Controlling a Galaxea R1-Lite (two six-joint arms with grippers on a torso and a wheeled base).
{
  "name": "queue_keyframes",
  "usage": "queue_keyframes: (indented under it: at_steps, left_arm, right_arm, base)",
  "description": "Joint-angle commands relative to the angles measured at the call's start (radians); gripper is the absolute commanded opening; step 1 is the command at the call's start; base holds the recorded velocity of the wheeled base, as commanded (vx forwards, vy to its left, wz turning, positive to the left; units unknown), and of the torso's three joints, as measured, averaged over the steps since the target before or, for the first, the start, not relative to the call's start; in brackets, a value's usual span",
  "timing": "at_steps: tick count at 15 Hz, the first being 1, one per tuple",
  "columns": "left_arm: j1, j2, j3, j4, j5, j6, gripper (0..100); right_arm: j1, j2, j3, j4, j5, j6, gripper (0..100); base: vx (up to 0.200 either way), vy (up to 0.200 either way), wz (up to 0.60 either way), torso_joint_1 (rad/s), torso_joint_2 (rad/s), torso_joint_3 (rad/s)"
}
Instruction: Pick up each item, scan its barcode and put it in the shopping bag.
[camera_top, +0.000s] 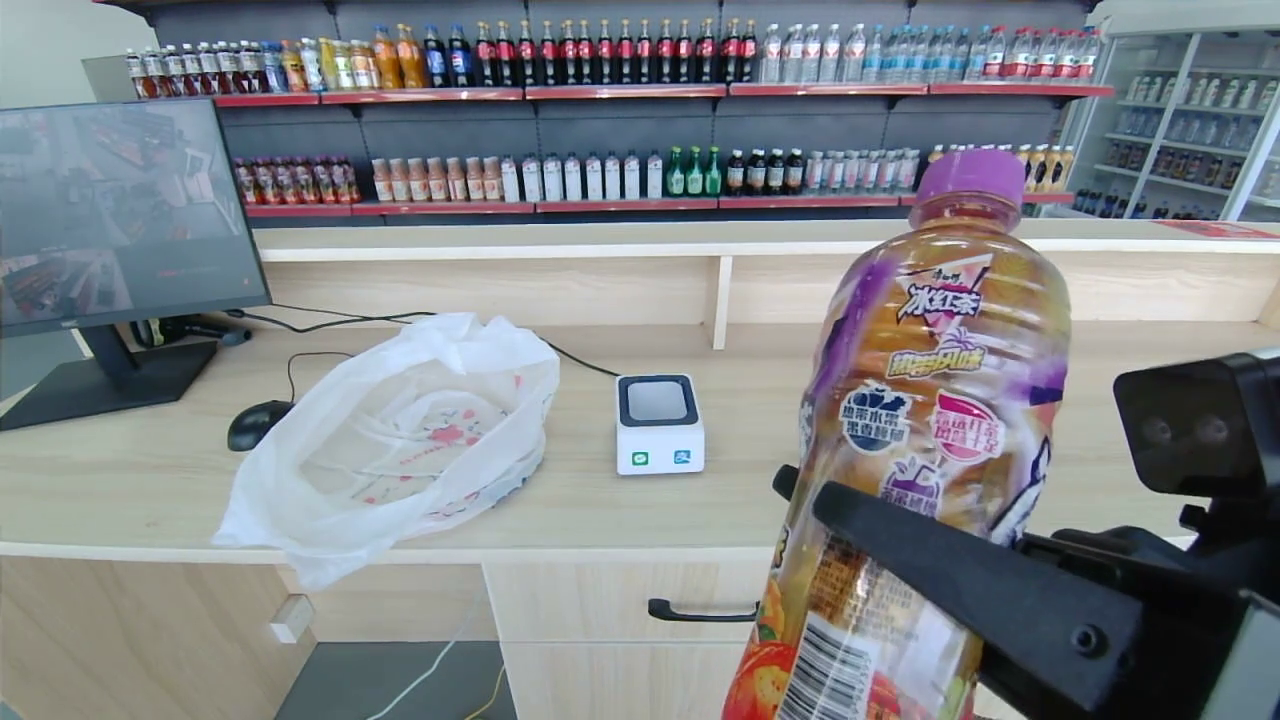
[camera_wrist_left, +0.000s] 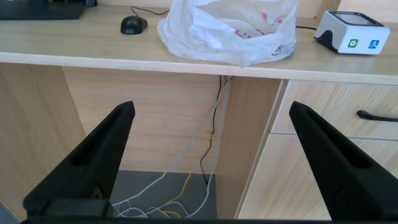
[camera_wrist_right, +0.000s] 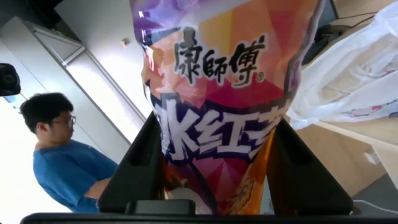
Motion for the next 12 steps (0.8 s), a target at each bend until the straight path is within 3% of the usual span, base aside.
queue_keyframes:
  at_steps: [1,6,12]
  left_arm:
    - [0.0,0.0,0.0,0.0,0.001,0.0,100]
    - [0.0,0.0,0.0,0.001,-0.001,0.0,100]
    - [0.0,0.0,0.0,0.001,0.001,-0.001,100]
  right_arm:
    - [-0.024,0.02,0.001,-0.001,0.0,-0.034,0]
    - [-0.06,0.048,0.013,-0.001,-0.018,-0.26,0]
    - [-0.067,0.064,0.028,-0.001,-0.225,-0.616,0]
  base:
    - [0.0,0.0,0.0,0.0,0.0,0.0]
    - [0.0,0.0,0.0,0.0,0.0,0.0]
    - [0.0,0.0,0.0,0.0,0.0,0.0]
